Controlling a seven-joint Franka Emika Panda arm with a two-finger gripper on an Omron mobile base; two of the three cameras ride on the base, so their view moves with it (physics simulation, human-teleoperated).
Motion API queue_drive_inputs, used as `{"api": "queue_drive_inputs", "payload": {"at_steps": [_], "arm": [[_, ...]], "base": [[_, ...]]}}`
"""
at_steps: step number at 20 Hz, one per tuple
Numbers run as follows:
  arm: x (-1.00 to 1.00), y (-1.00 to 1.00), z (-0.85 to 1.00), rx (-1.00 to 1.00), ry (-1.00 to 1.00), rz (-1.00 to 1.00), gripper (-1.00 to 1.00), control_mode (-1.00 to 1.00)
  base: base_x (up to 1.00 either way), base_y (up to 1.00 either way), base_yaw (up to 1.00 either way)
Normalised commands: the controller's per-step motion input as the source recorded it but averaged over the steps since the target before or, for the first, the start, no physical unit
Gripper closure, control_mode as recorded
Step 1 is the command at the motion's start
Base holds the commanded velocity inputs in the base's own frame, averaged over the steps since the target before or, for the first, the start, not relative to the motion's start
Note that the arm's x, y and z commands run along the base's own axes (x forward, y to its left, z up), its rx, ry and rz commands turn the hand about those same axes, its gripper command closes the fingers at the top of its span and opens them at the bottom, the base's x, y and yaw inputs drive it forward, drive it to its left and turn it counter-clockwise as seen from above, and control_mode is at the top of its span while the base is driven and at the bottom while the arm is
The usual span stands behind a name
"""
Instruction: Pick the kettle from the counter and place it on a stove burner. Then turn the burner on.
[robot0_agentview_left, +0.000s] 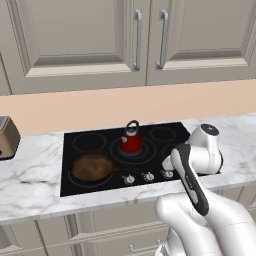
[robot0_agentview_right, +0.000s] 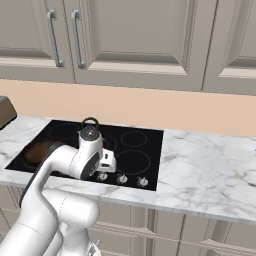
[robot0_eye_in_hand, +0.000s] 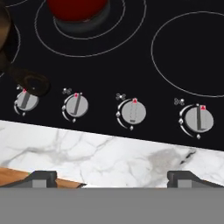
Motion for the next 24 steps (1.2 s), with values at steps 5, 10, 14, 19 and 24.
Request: {"api": "queue_drive_inputs", "payload": {"at_steps": [5,10,14,19,24], "arm": [[0.18,0.00,-0.12,0.00,0.00,0.00,-1.00,-1.00],[0.15,-0.02,-0.16,0.00,0.00,0.00,-1.00,-1.00],[0.06,0.00,-0.22,0.00,0.00,0.00,-1.00,-1.00],[0.00,0.00,-0.30,0.00,0.00,0.00,-1.00,-1.00],[0.01,0.00,-0.31,0.00,0.00,0.00,-1.00,-1.00]], "base": [[0.00,0.00,0.00],[0.00,0.00,0.00],[0.00,0.00,0.00],[0.00,0.00,0.00],[0.00,0.00,0.00]]}}
